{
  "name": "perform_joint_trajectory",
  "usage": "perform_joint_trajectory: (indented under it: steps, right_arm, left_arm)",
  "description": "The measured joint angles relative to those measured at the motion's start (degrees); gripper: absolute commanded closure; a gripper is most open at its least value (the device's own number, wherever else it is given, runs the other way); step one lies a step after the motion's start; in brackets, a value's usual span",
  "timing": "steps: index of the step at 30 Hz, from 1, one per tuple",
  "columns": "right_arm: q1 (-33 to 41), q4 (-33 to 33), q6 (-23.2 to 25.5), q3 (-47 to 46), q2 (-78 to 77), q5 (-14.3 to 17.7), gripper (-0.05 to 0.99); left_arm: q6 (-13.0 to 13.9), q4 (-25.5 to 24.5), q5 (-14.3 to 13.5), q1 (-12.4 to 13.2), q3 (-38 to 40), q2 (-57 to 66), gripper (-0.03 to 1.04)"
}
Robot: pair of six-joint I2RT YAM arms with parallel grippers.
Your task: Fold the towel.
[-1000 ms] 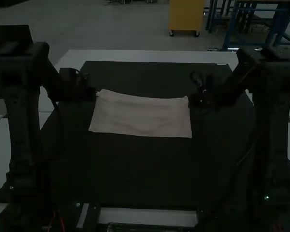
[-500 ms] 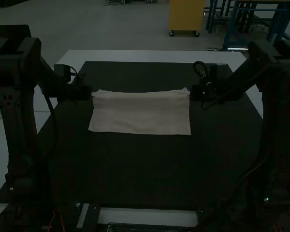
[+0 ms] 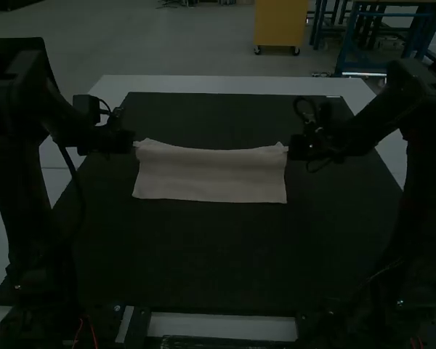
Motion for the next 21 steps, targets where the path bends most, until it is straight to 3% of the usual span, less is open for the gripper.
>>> perform_joint_trajectory:
  steps: [10, 21]
  right_arm:
    - [0.0, -2.8, 0.0, -6.2, -6.6, -1.5, 0.96]
    - [0.0, -4.1, -0.2, -11.6, -9.6, -2.6, 0.96]
  left_arm:
    - [2.6, -5.9, -0.2, 0.2, -4.5, -6.8, 0.99]
    - [4.6, -9.2, -0.4, 0.3, -11.5, -14.4, 0.99]
